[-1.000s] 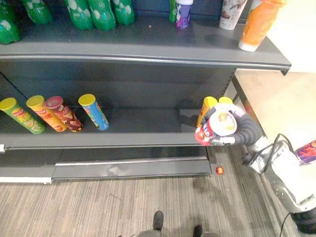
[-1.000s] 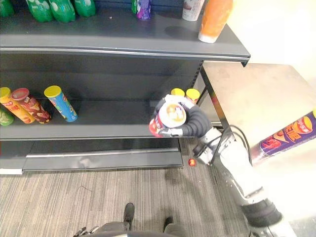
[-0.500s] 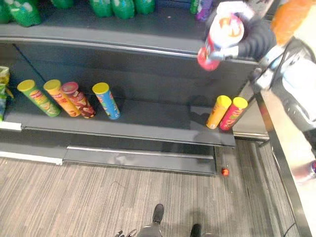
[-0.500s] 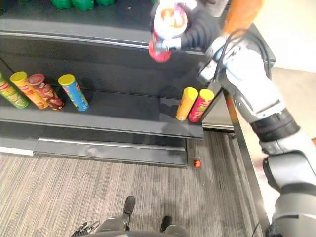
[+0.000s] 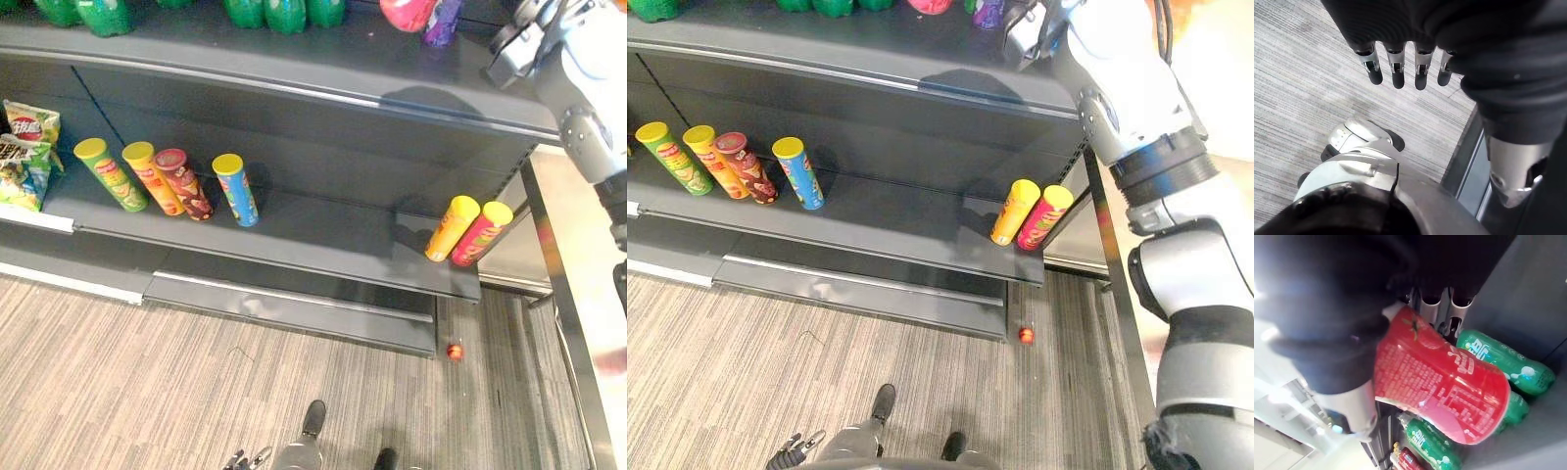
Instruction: Put the gum and the chips on the shelf.
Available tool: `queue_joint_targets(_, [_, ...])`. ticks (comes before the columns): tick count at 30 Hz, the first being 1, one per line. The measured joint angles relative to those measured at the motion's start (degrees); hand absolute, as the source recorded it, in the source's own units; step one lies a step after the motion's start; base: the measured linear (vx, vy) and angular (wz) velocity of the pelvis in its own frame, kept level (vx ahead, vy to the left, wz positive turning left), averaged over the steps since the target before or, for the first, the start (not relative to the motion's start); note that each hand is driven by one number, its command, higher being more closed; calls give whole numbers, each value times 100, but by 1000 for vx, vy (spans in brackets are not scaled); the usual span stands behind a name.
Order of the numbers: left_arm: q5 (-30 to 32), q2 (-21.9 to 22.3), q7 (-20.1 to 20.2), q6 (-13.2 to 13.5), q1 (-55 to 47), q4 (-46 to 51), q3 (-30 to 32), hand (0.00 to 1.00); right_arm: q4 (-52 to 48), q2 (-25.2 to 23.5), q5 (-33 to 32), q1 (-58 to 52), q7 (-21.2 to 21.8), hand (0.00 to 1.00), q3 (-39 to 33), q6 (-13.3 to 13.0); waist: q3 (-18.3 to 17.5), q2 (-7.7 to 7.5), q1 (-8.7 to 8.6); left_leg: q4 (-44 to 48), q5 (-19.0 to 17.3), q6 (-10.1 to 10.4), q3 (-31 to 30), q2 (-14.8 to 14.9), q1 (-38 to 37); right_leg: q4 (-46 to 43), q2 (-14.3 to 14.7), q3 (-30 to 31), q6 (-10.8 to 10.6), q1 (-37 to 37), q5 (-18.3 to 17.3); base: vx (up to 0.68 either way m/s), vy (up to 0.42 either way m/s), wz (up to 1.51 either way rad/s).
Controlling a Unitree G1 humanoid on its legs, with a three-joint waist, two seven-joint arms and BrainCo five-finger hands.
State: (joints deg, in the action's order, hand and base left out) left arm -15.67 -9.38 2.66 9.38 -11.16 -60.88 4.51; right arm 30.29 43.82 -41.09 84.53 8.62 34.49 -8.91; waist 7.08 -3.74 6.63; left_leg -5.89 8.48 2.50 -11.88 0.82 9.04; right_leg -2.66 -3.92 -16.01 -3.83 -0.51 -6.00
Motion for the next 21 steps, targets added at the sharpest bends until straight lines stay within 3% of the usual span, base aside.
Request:
queue_joint_targets(11, [-212, 11, 34, 5, 101, -7, -14, 0, 2500, -685, 1002, 346, 114, 100, 176, 615, 74, -27, 221, 0, 59, 146, -319, 101, 108, 61, 167, -324, 74, 72, -34, -21, -31, 14])
queue_joint_targets(21, [-210, -1, 131, 1, 245, -14, -93, 0, 3151, -685, 1775, 756, 386, 100, 2, 745, 195, -18, 318, 2, 97, 192, -473, 104, 160, 31, 200, -492, 153, 81, -90, 6, -15, 8])
